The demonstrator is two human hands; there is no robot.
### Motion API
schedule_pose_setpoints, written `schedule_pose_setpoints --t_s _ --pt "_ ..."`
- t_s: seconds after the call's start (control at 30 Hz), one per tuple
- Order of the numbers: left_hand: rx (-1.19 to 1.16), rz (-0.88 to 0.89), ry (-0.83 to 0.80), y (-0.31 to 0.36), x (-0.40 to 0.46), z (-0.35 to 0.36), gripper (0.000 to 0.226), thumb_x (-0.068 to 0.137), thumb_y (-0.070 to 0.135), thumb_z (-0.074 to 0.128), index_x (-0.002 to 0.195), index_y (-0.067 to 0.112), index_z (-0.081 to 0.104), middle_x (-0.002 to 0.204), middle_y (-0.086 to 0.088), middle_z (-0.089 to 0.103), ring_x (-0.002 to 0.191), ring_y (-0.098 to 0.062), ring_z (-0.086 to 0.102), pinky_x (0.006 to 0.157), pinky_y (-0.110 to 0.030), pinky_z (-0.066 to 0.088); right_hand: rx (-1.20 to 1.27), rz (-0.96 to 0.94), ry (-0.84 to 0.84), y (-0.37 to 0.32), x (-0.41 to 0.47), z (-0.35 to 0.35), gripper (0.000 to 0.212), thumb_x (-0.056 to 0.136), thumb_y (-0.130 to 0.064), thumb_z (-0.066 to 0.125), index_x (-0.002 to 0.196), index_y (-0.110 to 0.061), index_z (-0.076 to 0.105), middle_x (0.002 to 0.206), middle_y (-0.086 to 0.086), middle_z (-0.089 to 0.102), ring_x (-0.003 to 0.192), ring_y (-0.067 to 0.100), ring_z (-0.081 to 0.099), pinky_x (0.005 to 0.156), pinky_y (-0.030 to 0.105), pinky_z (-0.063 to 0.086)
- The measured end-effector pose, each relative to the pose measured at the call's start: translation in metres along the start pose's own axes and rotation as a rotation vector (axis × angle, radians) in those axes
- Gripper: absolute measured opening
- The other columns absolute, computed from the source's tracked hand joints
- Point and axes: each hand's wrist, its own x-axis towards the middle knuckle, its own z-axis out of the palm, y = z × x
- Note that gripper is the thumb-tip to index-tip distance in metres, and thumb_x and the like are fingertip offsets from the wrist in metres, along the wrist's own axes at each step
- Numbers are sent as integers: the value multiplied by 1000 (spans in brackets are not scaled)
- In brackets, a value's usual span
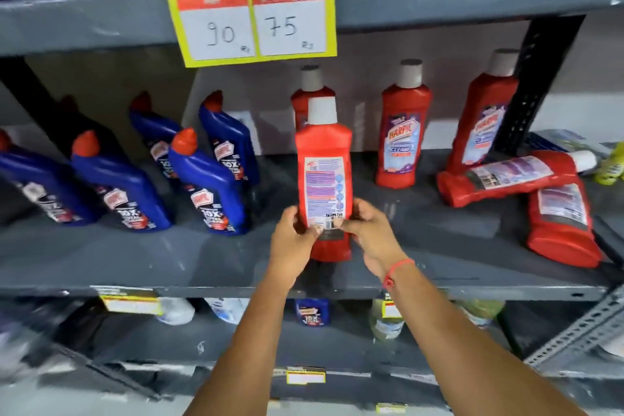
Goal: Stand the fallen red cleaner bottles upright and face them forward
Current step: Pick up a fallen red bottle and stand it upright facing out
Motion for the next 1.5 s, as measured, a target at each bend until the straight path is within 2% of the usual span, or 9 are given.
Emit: schedule_pose_setpoints --t_s 0.17,0.43,0.63,0.7,0.83,0.97,1.13,1.33,1.5 --pt "46 56 88 -7 9 -9 38 79 8 63 114 12 48 116 -10 62 106 -21 57 95 -39 46 -33 15 -47 4 15 12 35 75 16 54 100 -10 56 121 29 58 104 33 58 89 37 49" --pt "55 69 110 -13 23 -2 42 78 7 63 115 13 43 107 2 55 98 -13 52 88 -29 43 -74 -12 -108 9 35 5 40 79 14 52 107 -14 54 109 9 61 93 13 61 75 15 54" --pt "82 44 78 -17 27 -5 47 78 14 64 119 20 41 103 10 54 87 3 52 77 -12 39 -125 -17 -115 13 39 1 44 81 9 54 120 -11 50 110 4 62 94 8 60 77 14 53" --pt "82 33 64 -18 28 -6 49 78 16 65 120 22 40 106 9 54 92 -1 52 81 -17 41 -111 -29 -116 14 37 2 41 81 7 55 114 -16 53 109 4 62 96 9 60 80 16 53" --pt "94 20 14 -16 31 -10 52 78 16 65 123 23 39 112 6 56 105 -10 52 93 -30 43 -88 -55 6 22 31 10 37 79 6 59 103 -22 56 110 6 64 96 13 62 85 22 52" --pt "91 30 4 -15 29 -11 48 80 14 63 122 23 42 111 8 56 101 -5 53 87 -21 40 -144 -21 163 27 29 15 38 77 -1 64 112 -11 54 115 13 65 103 22 62 95 40 50" --pt "64 14 25 -14 26 -11 46 82 12 60 122 23 42 107 12 54 93 3 51 83 -15 38 -290 -79 260 28 24 21 33 78 -7 66 110 -13 60 109 9 68 97 18 63 92 35 51" --pt "22 21 62 -15 15 -18 30 83 6 54 97 31 49 105 4 61 103 -12 56 90 -32 46 -304 -77 347 27 22 25 30 79 -7 64 109 -8 61 109 9 68 91 13 60 86 24 48" --pt "19 14 70 -15 8 -23 28 83 0 49 77 28 52 87 1 61 82 -11 56 82 -36 47 -357 -34 89 21 20 28 47 72 3 58 115 -16 59 105 7 69 95 22 62 89 34 49"
